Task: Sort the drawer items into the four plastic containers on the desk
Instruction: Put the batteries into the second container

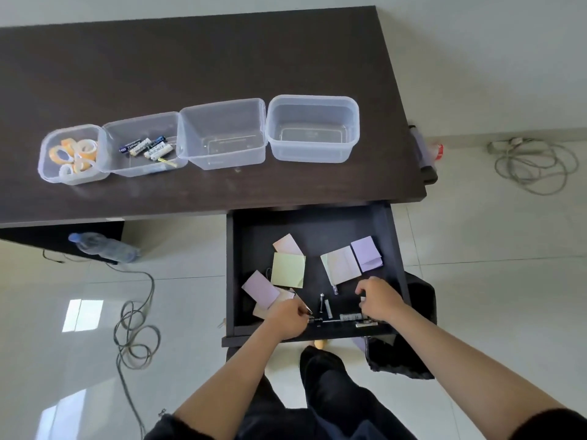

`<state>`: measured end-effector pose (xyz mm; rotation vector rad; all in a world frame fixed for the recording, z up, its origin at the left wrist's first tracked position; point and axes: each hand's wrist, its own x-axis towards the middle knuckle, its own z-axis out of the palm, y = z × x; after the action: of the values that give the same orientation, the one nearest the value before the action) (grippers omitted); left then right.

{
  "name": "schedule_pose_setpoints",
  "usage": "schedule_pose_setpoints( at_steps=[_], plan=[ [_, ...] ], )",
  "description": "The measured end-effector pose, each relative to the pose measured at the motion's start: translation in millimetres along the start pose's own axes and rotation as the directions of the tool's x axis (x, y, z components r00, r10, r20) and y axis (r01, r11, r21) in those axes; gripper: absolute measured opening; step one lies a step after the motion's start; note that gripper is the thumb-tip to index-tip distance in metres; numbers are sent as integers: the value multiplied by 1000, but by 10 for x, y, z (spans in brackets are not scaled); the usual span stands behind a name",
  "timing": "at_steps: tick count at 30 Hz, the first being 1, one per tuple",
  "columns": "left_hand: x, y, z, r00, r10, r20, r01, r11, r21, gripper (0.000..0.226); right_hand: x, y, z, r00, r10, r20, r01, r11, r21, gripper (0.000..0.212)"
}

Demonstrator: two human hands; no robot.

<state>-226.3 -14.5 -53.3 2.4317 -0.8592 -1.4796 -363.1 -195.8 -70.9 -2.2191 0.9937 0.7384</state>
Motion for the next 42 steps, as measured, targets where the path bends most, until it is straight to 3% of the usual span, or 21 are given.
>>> schedule_pose_setpoints(
  at_steps=[8,18,23,26,30,34,37,42],
  plan=[
    [172,-80,-9,999,-7,-50,6,1000,-27,34,91,44,57,1000,-9,-24,11,995,97,45],
    [376,-80,-270,985,117,-125,-103,988,111,42,98,-36,74,996,-86,26,83,992,96,62],
    [391,-99,-330,976,123,-182,-130,991,-26,32,123,-171,86,989,-112,94,109,993,35,73],
    [279,-110,-261,986,104,-128,-112,992,-50,26,134,-255,140,977,-152,151,160,986,-42,69],
    [220,-150,-91,999,51,0,-51,993,104,32,133,-280,151,962,-207,177,221,973,-61,53],
    [229,-161,-6,998,17,67,-27,989,147,41,134,-116,88,996,-78,38,79,997,-8,37],
    [253,-168,14,993,34,113,-43,995,85,49,119,6,84,993,8,120,-3,999,-44,28],
    [314,-103,78,969,57,242,-63,998,18,54,154,-20,126,974,2,228,12,998,-58,22]
  ],
)
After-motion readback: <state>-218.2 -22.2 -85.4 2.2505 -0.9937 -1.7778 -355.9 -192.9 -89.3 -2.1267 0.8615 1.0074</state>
